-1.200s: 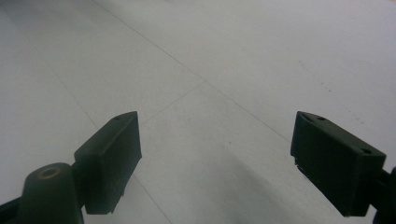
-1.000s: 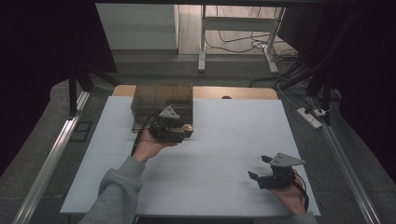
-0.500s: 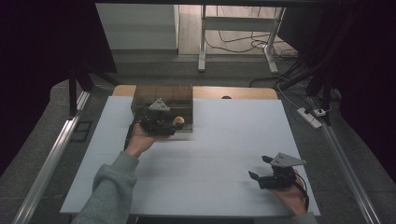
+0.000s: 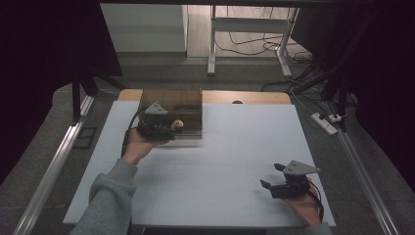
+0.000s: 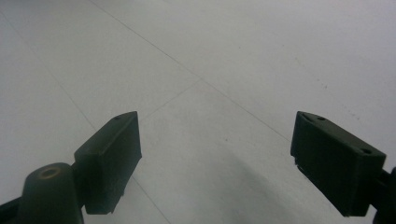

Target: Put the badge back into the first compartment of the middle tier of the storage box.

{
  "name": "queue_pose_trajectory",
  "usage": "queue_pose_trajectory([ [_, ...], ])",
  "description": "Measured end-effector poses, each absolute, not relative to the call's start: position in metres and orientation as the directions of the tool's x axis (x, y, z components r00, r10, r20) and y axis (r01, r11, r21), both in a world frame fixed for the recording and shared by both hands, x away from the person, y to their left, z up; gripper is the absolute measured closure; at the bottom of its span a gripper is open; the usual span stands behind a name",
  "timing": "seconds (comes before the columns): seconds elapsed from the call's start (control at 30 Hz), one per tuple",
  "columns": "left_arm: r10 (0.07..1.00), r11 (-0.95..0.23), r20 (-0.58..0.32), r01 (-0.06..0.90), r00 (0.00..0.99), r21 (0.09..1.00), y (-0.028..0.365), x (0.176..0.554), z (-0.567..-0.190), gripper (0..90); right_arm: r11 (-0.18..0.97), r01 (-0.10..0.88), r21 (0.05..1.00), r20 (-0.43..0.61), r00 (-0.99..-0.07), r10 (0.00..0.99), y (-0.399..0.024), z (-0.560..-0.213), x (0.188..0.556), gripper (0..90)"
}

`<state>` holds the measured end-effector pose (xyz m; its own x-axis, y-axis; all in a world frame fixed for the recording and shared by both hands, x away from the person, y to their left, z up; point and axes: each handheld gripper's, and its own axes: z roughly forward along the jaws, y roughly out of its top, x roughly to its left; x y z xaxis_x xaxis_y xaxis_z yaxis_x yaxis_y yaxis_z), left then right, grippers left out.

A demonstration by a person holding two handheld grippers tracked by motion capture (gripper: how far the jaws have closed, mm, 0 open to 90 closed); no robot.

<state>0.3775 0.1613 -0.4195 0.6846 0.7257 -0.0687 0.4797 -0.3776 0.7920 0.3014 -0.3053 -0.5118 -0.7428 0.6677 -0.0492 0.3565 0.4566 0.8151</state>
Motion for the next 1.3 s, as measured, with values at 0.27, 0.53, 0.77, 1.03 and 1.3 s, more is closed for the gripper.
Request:
queue_pose_trajectory([
  [0.27, 0.748, -0.356, -0.071, 0.490, 0.659, 0.795, 0.176, 0.379, -0.419, 46.9, 0.462, 0.358, 0.812, -0.052, -0.743, 0.667, -0.304, -0.512, 0.302, 15.9],
  [0.53, 0.779, -0.336, -0.071, 0.510, 0.624, 0.792, 0.192, 0.381, -0.423, 46.9, 0.461, 0.356, 0.813, -0.054, -0.743, 0.668, -0.304, -0.512, 0.303, 15.9],
  [0.77, 0.799, -0.325, -0.070, 0.527, 0.597, 0.786, 0.203, 0.384, -0.427, 46.9, 0.463, 0.357, 0.811, -0.052, -0.744, 0.666, -0.304, -0.513, 0.303, 16.0],
  [1.03, 0.818, -0.315, -0.069, 0.546, 0.570, 0.776, 0.212, 0.388, -0.432, 46.9, 0.462, 0.356, 0.812, -0.052, -0.745, 0.665, -0.303, -0.513, 0.304, 16.0],
  [1.3, 0.839, -0.300, -0.073, 0.570, 0.540, 0.765, 0.222, 0.393, -0.440, 46.9, 0.465, 0.360, 0.809, -0.055, -0.741, 0.670, -0.303, -0.514, 0.304, 16.0],
])
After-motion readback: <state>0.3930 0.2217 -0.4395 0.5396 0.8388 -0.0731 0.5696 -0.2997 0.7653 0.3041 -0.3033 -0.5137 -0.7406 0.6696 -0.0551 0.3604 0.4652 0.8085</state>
